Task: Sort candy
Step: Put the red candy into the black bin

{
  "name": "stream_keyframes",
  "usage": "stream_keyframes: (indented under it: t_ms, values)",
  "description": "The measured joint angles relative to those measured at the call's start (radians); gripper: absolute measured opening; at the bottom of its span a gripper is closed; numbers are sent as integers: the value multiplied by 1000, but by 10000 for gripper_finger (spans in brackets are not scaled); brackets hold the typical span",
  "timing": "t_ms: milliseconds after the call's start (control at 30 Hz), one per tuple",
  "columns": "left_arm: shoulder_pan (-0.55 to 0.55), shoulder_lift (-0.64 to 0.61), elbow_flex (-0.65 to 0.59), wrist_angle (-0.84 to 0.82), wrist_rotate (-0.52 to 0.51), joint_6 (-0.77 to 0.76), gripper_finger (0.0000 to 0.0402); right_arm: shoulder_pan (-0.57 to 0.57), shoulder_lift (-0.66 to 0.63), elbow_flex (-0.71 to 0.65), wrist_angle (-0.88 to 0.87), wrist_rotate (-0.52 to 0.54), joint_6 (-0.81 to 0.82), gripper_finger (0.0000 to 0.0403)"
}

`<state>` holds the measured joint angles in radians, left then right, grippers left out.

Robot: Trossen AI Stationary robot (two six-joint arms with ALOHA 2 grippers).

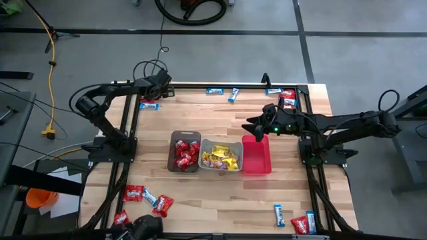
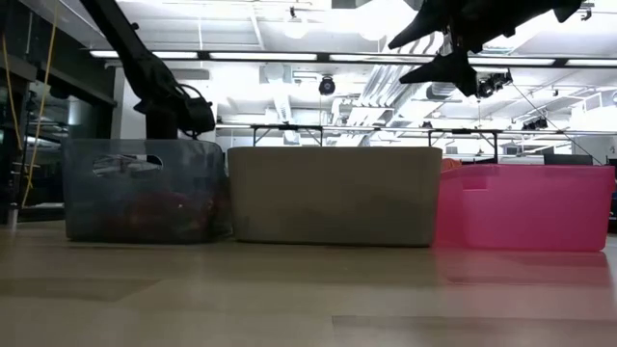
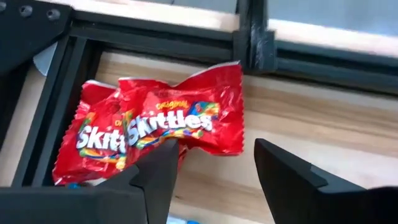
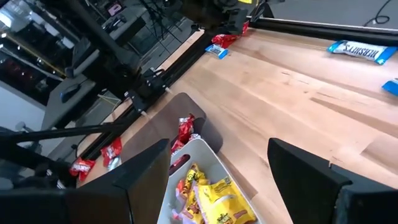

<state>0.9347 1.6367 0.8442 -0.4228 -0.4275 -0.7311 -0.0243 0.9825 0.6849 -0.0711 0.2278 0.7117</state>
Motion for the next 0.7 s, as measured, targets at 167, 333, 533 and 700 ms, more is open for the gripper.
stream_keyframes:
  t_ms: [167,333,533,700]
  values:
    - [-28,41,8,-18,-57,-1,147,-4,0,0,0,-5,-37,264]
    - [-28,69,30,-24,-81,-19,56,-4,0,0,0,-8,-39,264]
    - [-28,48,30,-29,4,18,4,-3,0,0,0,-39,-39,264]
    - [-43,-36,30,-28,33,32,0,-3,0,0,-10,-41,-39,264]
